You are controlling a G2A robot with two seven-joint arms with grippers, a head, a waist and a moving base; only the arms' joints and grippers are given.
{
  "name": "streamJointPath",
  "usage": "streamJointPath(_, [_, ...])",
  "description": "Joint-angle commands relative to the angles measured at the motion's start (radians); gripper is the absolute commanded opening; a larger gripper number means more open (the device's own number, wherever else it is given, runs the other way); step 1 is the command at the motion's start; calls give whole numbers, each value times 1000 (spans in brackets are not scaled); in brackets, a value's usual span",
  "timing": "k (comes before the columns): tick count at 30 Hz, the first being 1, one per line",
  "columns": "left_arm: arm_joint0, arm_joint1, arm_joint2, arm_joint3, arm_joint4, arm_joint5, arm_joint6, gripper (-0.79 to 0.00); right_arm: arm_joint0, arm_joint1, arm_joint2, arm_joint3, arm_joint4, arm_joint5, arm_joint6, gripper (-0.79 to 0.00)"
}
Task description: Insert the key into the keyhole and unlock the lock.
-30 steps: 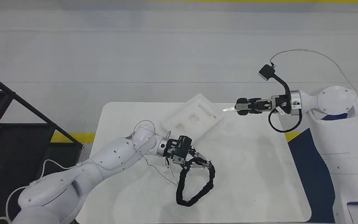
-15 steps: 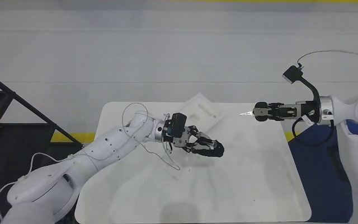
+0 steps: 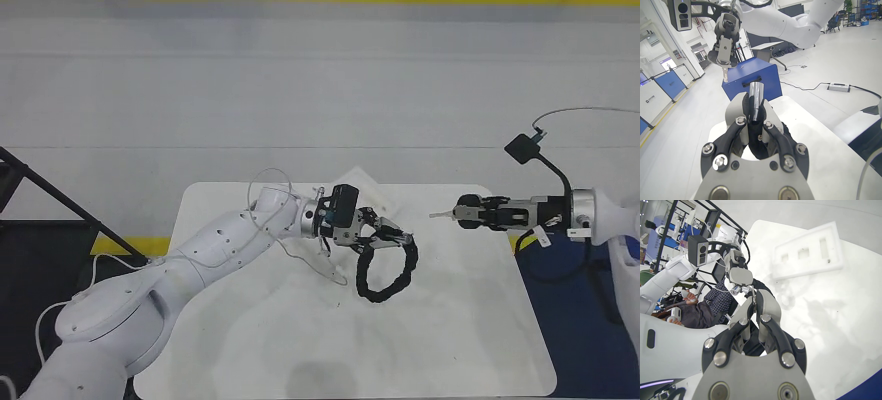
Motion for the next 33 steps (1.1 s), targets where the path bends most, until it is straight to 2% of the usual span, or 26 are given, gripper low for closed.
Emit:
streamJointPath(1, [0,-21,11,23,-11,10,10,-785,-3,3,-5,-8,-28,8,-21,-785])
streamJointPath(18, [0,-21,11,23,-11,10,10,-785,-10,4,-11,-19,-45,7,-38,-785])
streamJointPath(21, [19,-22,-6,27,-39,14,-31,-785,-49,13,-19,-121,-184,41,-46,-785])
streamJointPath(23, [24,-28,-12,44,-68,-37,-37,-785,-83,19,-1,-186,-217,76,-39,-785])
streamJointPath(27, [17,-49,-19,95,-64,-35,-35,-785,-142,29,44,-279,-237,106,-15,-785])
streamJointPath(31, [5,-69,-5,101,-6,26,26,-785,-186,37,76,-349,-239,116,0,-785])
streamJointPath(33, [0,-79,8,132,24,60,60,-785,-202,40,84,-371,-237,120,-2,-785])
